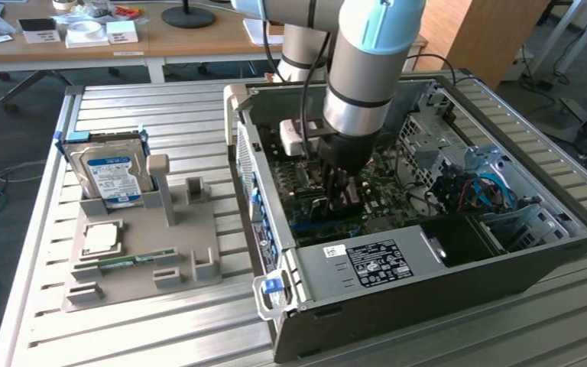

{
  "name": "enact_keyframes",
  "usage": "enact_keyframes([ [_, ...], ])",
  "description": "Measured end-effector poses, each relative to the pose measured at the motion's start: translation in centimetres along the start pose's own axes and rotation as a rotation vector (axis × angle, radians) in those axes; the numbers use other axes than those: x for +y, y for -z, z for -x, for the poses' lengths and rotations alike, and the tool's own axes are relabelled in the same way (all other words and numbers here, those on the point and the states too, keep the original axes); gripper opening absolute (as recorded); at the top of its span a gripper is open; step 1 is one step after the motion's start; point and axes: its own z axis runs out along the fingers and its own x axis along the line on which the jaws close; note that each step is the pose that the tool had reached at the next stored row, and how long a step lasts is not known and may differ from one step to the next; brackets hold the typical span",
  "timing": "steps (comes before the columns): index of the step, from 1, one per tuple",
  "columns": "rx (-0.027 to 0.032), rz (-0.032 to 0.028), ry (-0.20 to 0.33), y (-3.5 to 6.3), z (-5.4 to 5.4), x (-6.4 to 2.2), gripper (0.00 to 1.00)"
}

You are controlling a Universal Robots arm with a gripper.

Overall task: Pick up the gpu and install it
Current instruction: 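Insert the gpu into the slot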

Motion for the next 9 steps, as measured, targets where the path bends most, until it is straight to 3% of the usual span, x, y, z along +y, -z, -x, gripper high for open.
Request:
enact_keyframes([
  [9,0.0002,0.0001,0.000,-0.04,0.00,0.04,0.27],
])
